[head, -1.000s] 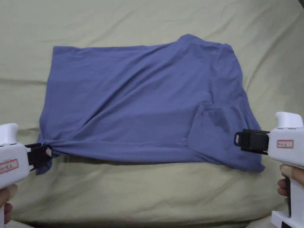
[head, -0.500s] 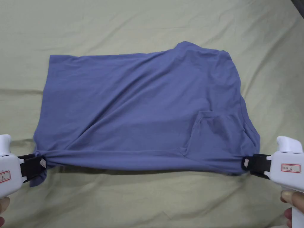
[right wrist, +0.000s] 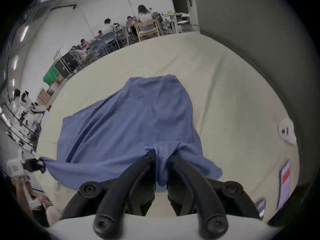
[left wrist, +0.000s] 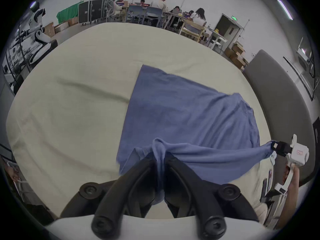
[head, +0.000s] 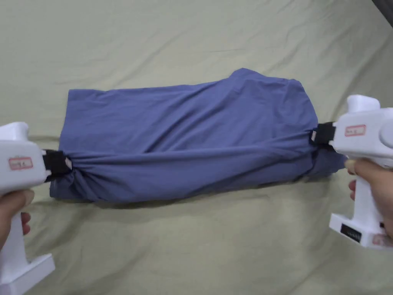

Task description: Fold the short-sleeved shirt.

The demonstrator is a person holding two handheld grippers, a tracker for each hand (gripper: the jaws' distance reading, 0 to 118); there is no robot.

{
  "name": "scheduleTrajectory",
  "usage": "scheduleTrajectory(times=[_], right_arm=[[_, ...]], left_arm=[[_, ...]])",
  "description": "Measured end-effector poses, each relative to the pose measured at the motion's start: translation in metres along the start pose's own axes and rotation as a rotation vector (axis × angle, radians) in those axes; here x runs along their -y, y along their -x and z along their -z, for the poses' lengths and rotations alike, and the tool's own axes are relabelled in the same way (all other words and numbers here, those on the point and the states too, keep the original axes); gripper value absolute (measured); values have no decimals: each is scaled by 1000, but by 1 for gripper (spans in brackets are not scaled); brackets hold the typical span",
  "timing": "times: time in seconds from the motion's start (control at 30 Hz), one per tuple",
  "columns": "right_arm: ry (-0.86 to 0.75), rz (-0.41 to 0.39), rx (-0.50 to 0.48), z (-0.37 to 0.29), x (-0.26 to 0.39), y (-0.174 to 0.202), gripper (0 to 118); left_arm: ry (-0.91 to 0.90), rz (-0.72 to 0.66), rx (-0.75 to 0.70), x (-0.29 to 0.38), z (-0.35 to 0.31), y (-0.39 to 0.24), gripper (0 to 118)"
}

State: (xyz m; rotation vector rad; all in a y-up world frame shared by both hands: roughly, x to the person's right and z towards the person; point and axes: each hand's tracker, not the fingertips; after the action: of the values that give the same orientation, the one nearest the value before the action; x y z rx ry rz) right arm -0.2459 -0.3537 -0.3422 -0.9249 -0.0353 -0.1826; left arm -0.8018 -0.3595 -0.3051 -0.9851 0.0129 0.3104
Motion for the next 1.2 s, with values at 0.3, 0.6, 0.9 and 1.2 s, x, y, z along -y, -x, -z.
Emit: scheduleTrajectory(times=[0.3,0.6,0.9,1.2], right_arm=[[91,0,70,105,-28,10,13],[153,-93,127,118,-20,19,14],[-168,-234,27,-22,-19,38,118],[-134,-230,23,-73,127,59,6]], left_arm=[[124,57,-147,-51,105,-8,6],[115,61,-159,-40,118,-5,6],[-193,126,35,-28,-16,-26,118],[48,84,61,110,-20,-22,0]])
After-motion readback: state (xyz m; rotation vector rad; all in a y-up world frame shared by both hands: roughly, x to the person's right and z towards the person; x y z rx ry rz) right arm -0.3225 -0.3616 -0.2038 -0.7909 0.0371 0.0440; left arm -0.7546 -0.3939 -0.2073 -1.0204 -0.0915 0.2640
